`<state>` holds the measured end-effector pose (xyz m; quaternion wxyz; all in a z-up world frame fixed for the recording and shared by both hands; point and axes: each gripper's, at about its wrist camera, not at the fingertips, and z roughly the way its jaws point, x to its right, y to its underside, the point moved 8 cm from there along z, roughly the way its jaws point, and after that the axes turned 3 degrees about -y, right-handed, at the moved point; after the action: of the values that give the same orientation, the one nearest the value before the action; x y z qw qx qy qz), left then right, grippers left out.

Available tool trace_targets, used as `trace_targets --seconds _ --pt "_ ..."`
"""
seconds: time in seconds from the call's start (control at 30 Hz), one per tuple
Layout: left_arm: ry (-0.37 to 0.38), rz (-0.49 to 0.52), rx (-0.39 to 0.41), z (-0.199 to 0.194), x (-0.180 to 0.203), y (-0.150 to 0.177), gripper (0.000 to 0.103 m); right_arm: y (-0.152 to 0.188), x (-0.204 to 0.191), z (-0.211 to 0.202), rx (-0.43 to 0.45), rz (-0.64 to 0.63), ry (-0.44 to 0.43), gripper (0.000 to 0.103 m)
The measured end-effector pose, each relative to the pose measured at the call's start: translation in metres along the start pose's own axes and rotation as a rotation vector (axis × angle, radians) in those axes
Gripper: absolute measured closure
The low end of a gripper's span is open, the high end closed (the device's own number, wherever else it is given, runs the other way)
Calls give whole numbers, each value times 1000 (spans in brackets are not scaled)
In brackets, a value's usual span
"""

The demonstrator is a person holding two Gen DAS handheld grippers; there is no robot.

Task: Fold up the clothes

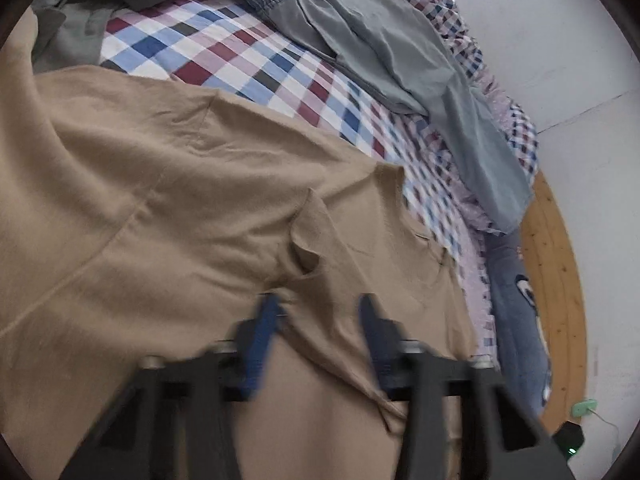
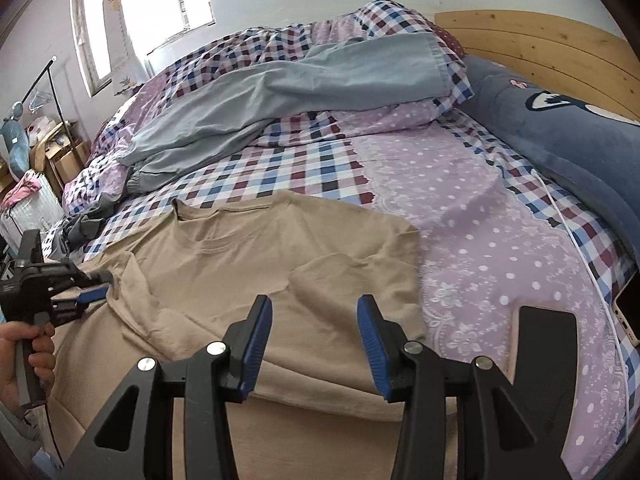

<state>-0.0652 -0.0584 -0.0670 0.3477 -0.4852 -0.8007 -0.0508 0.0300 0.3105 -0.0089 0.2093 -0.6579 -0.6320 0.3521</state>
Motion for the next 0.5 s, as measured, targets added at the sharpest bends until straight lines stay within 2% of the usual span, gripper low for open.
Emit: trace_targets --seconds 0.13,0.3,0.37,0.5 --pt "54 -64 16 -14 -15 3 100 -3 3 -2 14 10 10 56" --pt "112 -68 72 -75 -17 33 100 -8 13 -5 37 32 29 56" --pt "119 -67 102 -98 -21 48 100 -12 21 -4 41 42 44 56" --pt "98 -57 81 -107 -34 68 100 -18 18 11 -8 0 35 55"
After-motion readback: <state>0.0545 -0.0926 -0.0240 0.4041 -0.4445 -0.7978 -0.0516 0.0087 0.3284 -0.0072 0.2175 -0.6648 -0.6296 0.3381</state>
